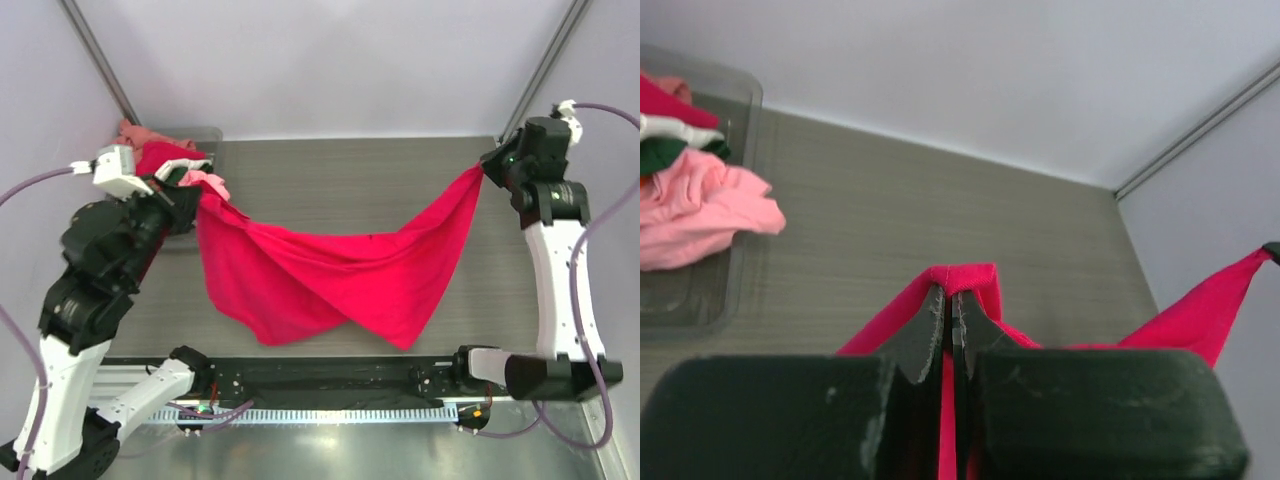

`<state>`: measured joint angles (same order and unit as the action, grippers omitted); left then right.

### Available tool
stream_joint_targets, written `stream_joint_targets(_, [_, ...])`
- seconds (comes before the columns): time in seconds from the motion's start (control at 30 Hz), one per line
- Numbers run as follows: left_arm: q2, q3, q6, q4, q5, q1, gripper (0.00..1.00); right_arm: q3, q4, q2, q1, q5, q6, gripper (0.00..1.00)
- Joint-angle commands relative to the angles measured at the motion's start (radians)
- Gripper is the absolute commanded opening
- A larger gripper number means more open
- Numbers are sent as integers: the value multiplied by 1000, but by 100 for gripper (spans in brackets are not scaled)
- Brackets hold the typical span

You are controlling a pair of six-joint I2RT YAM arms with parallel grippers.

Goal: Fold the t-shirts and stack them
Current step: Flatten the tshirt out

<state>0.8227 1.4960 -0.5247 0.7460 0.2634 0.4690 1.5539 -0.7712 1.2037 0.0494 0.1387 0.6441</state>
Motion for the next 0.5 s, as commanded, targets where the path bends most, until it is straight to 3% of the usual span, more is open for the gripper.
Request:
stream_joint_targets(0.0, [52, -67, -35, -108, 2, -6, 0, -3, 87, 136, 4, -53, -12, 1])
stream_joint_targets(0.13, [95, -166, -87, -181, 13, -6, 0, 14, 156, 294, 4, -96, 3, 1])
stream_joint_targets(0.17, [104, -187, -98, -194, 13, -6, 0, 21, 158, 328, 3, -125, 2, 6])
stream_joint_targets(0.2, [122, -206, -110, -204, 13, -6, 0, 32, 155, 359, 3, -125, -4, 18])
stream_joint_targets(0.23, [131, -236, -126, -223, 14, -6, 0, 32, 153, 409, -2, -161, -7, 56])
stream_joint_targets(0.27, [141, -246, -132, -227, 19, -6, 0, 25, 148, 422, -8, -166, -9, 69])
stream_joint_targets(0.37, [168, -267, -152, -231, 87, -6, 0, -75, 145, 389, -46, -104, -26, 85])
stream_joint_targets(0.47, [168, -266, -166, -212, 213, -6, 0, -253, 188, 286, -84, -82, -26, 84])
